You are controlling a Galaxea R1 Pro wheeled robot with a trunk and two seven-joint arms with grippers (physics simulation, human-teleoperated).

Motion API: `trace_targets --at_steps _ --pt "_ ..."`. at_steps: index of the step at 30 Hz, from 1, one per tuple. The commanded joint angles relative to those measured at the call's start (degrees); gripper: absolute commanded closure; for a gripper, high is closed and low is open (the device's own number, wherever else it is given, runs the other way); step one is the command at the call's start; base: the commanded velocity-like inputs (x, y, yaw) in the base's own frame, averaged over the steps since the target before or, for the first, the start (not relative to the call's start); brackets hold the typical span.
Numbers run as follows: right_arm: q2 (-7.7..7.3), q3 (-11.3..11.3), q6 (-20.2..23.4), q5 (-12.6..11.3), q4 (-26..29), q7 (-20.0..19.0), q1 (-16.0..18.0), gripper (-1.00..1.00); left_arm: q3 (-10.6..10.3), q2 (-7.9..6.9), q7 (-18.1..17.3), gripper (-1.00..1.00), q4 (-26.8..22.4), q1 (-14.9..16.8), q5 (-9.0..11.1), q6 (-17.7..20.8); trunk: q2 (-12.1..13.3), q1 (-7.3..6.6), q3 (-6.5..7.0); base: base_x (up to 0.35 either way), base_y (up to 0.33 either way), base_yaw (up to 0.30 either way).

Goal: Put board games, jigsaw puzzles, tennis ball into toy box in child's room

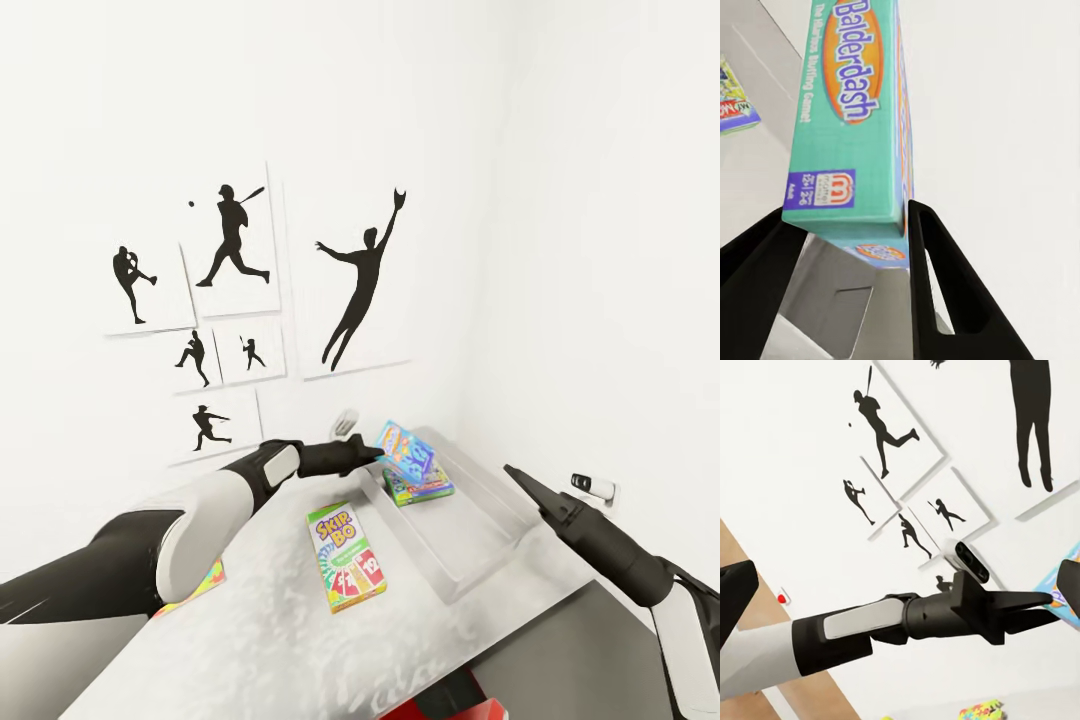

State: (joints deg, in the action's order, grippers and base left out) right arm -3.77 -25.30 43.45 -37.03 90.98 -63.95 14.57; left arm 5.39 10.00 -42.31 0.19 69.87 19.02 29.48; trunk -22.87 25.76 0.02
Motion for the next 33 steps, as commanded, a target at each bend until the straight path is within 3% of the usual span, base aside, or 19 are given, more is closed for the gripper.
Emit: trace_targets --at_steps 1,33 --pt "0.02 0.0 0.3 -0.2 0.0 0.0 0.0 -1.00 0.6 0.00 0.3 1.00 0.0 0.0 0.1 0.5 0.0 0.02 -0.02 0.000 0.000 0.000" --pt "-0.06 -0.2 0.2 -0.2 -0.1 0.4 0.0 -1.00 0.6 0.00 -1.1 1.00 -0.1 -1.4 0.1 -0.1 0.0 0.02 0.07 -0.017 0.007 -0.005"
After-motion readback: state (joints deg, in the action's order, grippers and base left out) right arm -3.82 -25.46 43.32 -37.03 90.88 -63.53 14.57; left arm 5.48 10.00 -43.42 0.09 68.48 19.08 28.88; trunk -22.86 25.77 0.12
